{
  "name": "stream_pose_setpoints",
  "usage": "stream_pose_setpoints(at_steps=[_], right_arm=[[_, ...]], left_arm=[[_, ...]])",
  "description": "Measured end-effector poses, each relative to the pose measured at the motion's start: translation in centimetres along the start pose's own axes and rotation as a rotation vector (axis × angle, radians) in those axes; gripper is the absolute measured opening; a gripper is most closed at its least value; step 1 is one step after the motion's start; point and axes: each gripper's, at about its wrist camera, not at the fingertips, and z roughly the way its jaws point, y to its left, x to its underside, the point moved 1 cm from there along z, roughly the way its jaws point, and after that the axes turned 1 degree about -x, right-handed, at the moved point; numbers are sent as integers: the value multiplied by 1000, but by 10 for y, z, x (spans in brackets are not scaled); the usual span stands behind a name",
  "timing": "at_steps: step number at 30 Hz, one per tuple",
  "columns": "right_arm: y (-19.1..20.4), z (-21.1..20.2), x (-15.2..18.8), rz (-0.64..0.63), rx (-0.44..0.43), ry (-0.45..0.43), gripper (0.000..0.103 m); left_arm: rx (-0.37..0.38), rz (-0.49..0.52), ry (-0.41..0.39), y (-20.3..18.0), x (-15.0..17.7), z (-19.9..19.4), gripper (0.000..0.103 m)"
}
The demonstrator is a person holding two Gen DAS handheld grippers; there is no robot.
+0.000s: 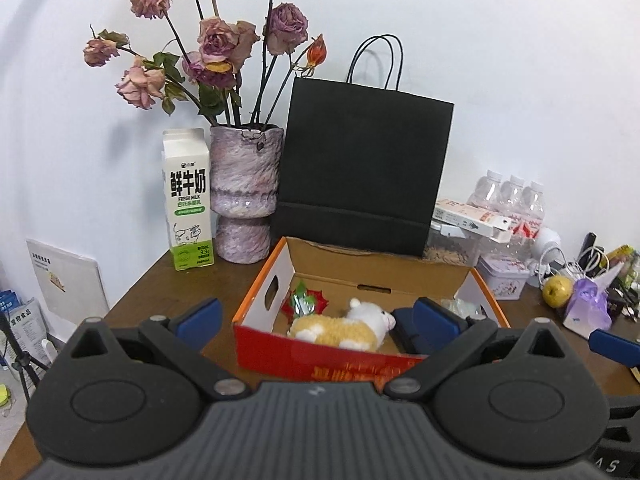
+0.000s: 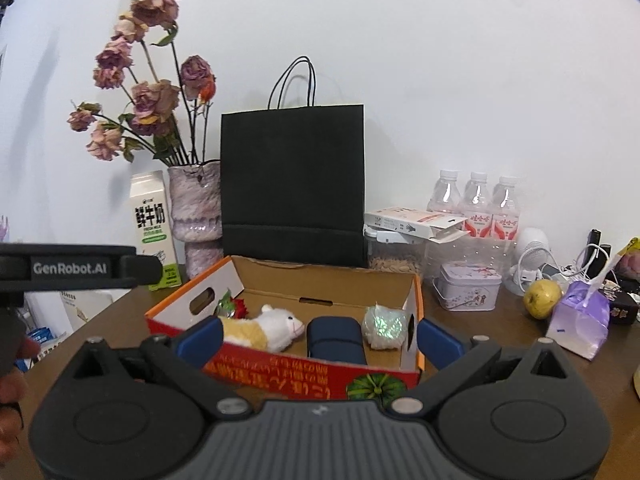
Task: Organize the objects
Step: 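Withdraw both grippers from the box back over the table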
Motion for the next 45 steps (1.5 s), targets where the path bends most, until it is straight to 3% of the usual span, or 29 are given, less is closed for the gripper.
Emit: stream_pose_setpoints(at_steps=[13, 24, 45], right_arm=[[6, -71, 32, -31, -4, -18, 103], [7, -110, 68, -36, -14, 10, 103], [8, -143, 114, -50, -9, 59, 103]], left_arm=[[37, 106, -10, -9, 40, -69, 103], [62, 117, 15, -1, 74, -106, 103], [67, 91, 63, 22, 124, -132, 103]])
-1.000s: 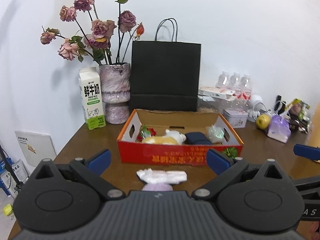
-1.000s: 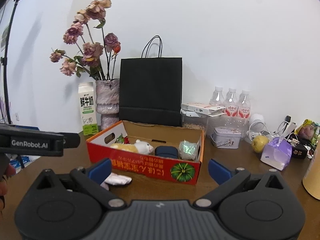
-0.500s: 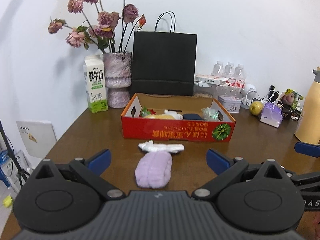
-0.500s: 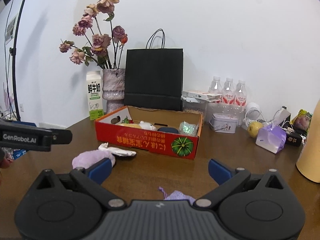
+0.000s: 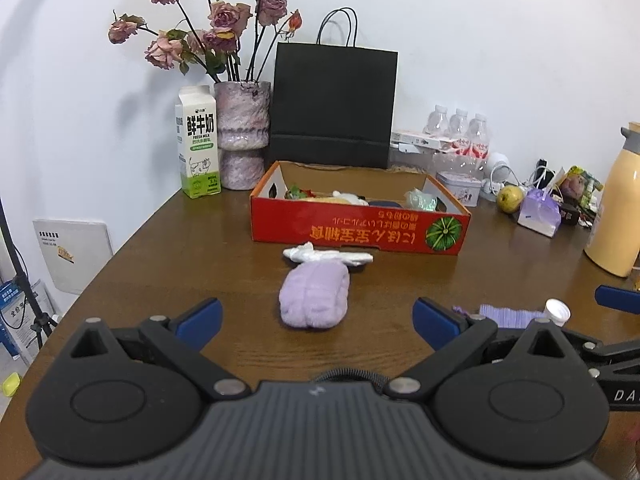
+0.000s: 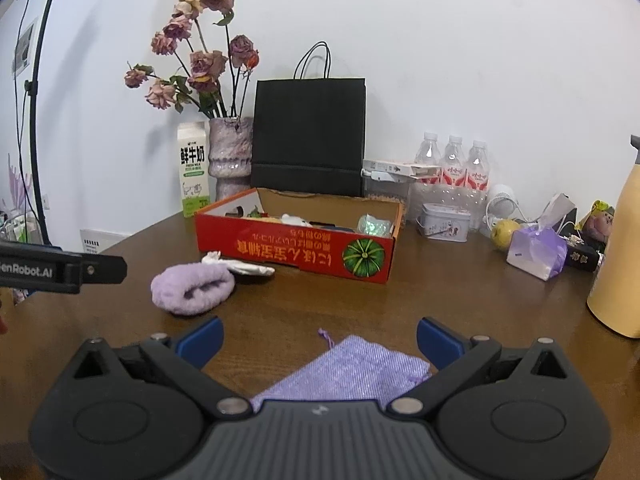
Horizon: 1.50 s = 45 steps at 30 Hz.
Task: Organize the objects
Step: 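Grasp the braided black cable with the left gripper while the right approaches the purple pouch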
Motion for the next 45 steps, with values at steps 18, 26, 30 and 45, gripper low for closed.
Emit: stream_pose_setpoints(at_steps=[18, 26, 30, 45], right_arm=[[-24, -4, 36, 23, 7, 52, 103], [-38, 0, 46, 41, 19, 78, 103], [-41, 3, 49, 45, 17, 88, 103], [-32, 23, 44, 19, 11, 135, 103]], left_arm=[[44, 84, 188, -16, 44, 20, 103], [57, 113, 329, -24, 60, 57, 103], [37, 94, 305, -23, 58, 67, 103], [37, 67, 194, -18, 58, 68, 89]])
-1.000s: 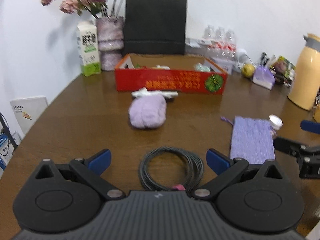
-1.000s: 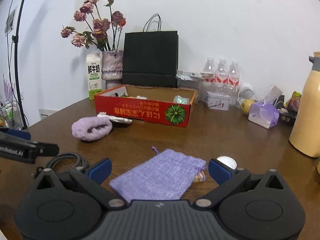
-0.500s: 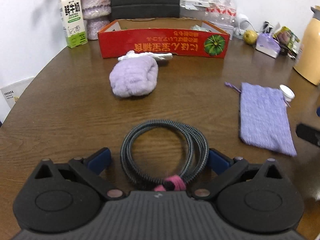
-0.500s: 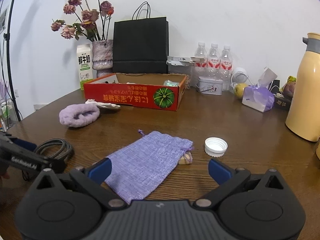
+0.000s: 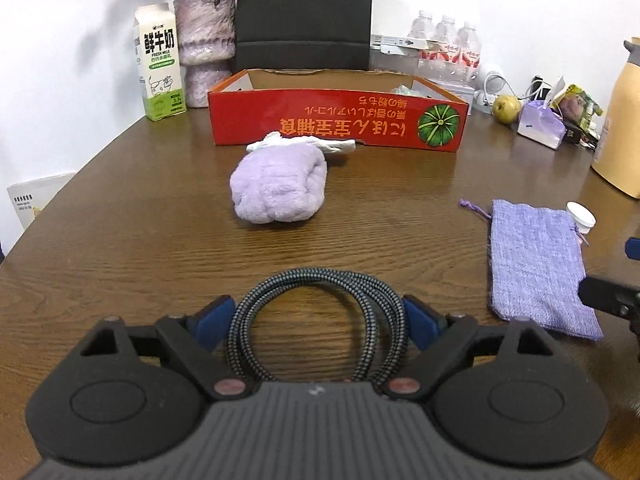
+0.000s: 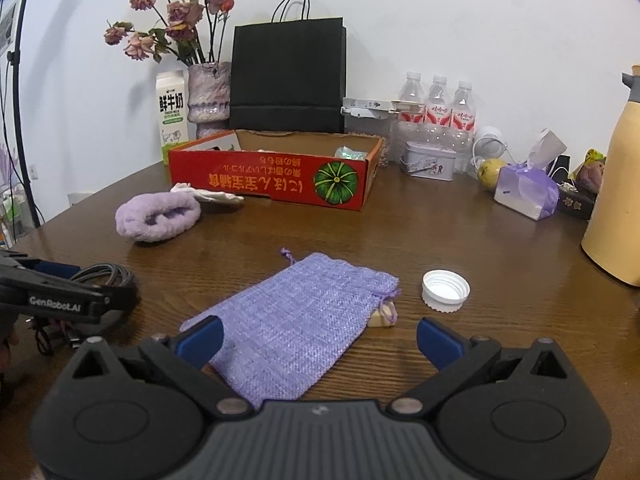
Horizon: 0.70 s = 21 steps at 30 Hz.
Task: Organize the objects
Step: 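Grasp the braided black cable with the left gripper while the right approaches the purple pouch, then close the right gripper on the purple drawstring pouch while the left holds the cable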
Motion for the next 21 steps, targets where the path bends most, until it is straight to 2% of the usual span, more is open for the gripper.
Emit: stream_pose_setpoints(at_steps=[6, 15, 18, 21], right_arm=[[8, 9, -10, -5, -5, 29, 103], [15, 47, -27, 34, -4, 134, 103], [17, 66, -28, 55, 29, 174, 103], [24, 76, -29, 41, 60, 174, 103]], left_arm=[[0, 7, -33, 7, -1, -2, 89], [9, -82, -50, 37, -2, -4, 89], [15, -87, -54, 38, -2, -5, 89], [25, -90, -55, 38, -1, -5, 89]])
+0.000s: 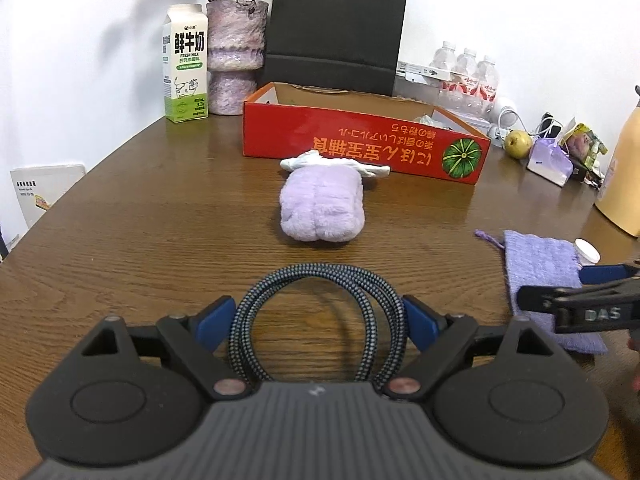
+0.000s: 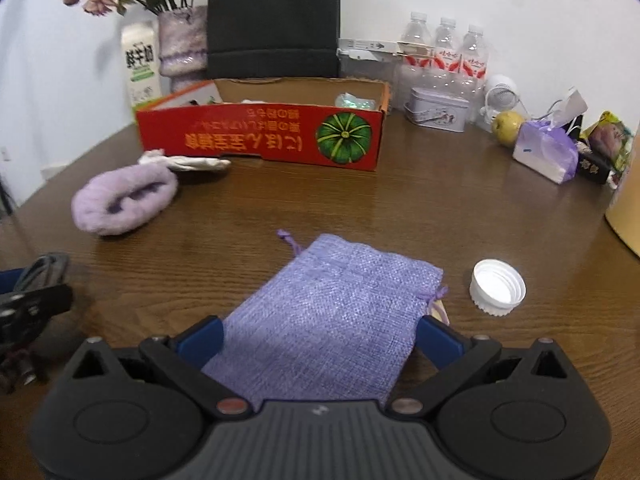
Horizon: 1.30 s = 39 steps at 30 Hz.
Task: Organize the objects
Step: 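Close the right gripper on the purple drawstring pouch while the left holds the cable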
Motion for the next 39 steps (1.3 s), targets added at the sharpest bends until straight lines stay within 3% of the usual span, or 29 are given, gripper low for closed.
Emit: stream_pose_setpoints(at_steps=[5, 7, 9, 17, 19, 22, 30, 33, 36, 38, 39], right_arm=[[8, 5, 0, -19, -11, -38, 103], [10, 6, 3, -22, -98, -34, 103], [15, 4, 3, -57, -128, -36, 102], [24, -3, 4, -107, -204, -53, 87], [22, -4, 4, -105, -201, -54, 88], [19, -1, 4, -81, -174, -35, 103], [21, 0, 5, -101, -186, -32, 103], [23, -2, 5, -115, -203, -44, 95], [26, -4, 5, -132, -223, -61, 78], [27, -7, 6, -146, -237, -74, 57], [29, -9, 6, -154, -248, -81, 51]], left_arm=[[11, -12, -3, 2, 1, -1, 89], [12, -18, -4, 2, 1, -1, 89], [13, -20, -3, 3, 1, -1, 89], [13, -28, -4, 3, 1, -2, 89], [14, -29, -4, 3, 2, -2, 89], [17, -29, -4, 3, 2, -1, 89], [20, -30, -3, 3, 2, -2, 89], [20, -30, -3, 3, 2, -2, 89], [20, -29, -3, 2, 2, -2, 89], [20, -30, -3, 3, 2, -2, 89], [20, -30, -3, 3, 2, -2, 89]])
